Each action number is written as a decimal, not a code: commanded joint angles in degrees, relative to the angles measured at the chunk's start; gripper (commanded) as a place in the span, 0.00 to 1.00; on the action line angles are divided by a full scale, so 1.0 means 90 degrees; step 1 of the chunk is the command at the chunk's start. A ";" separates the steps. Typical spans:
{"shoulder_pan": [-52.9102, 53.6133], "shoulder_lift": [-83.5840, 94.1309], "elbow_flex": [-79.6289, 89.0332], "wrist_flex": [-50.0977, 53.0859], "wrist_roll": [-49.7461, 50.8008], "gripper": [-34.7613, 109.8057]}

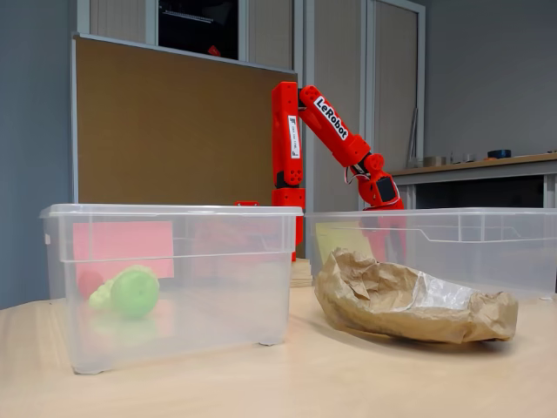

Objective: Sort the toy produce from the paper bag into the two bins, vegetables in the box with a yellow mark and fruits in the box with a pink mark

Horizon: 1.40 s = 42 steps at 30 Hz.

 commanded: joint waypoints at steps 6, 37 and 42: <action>-0.0059 0.0264 -0.0410 0.0693 -0.0020 0.39; 0.5723 0.0342 -0.5420 0.4082 -1.1650 0.33; 0.6631 -0.0146 -0.5576 0.3662 -1.2402 0.33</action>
